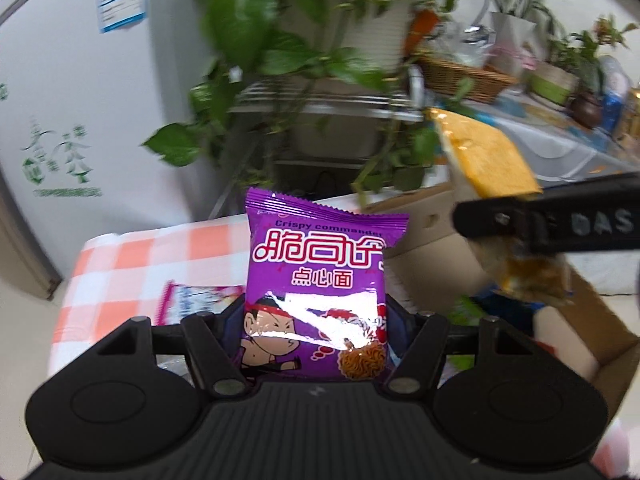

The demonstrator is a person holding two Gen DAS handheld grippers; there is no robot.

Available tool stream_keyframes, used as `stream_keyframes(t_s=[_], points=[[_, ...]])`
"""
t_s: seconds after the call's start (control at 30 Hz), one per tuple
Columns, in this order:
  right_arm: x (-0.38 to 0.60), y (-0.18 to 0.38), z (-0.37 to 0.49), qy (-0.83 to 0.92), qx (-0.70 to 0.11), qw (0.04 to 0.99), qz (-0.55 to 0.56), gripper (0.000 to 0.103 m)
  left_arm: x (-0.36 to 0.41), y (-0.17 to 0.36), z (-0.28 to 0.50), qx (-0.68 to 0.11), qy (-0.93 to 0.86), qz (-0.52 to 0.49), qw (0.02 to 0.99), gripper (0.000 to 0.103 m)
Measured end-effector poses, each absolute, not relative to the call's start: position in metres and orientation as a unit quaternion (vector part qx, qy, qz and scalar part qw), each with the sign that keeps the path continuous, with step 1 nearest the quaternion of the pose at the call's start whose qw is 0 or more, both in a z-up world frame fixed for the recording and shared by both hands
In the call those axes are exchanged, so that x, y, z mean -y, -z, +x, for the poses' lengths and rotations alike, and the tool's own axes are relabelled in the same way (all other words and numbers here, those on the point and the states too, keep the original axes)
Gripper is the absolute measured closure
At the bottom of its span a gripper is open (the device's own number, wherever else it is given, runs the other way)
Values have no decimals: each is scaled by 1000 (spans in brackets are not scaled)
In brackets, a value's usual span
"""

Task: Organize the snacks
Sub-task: 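Lift the yellow bag over the box with right while left lifts purple packet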

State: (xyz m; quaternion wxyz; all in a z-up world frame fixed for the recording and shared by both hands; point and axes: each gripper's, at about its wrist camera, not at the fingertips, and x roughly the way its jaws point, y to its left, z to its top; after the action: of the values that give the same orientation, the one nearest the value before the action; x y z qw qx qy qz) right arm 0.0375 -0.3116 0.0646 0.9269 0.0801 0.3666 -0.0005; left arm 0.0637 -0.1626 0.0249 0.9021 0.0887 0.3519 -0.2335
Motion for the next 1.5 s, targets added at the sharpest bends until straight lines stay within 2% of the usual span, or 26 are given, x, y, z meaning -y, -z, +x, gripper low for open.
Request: stream_keyframes(t_s=[0.53,0.83,1.07,1.13,1.4,1.5], points=[[355,-54,29,47,-374,920,103,41,224,-19,38,-336,330,93,877,41],[358,-44,31,60,-392,911,109,41,216,-14,47,-351,326,71,875,40],[357,-42,33,56,-400,908,115,41,185,1,71,-401,314,107,854,28],[357,-43,33,54,-399,908,116,41,178,7,74,-413,326,120,842,21],[354,-41,34,42,-401,907,117,41,172,36,70,-440,319,199,816,15],[356,-39,35,46,-404,906,121,41,170,47,68,-434,300,196,827,19]])
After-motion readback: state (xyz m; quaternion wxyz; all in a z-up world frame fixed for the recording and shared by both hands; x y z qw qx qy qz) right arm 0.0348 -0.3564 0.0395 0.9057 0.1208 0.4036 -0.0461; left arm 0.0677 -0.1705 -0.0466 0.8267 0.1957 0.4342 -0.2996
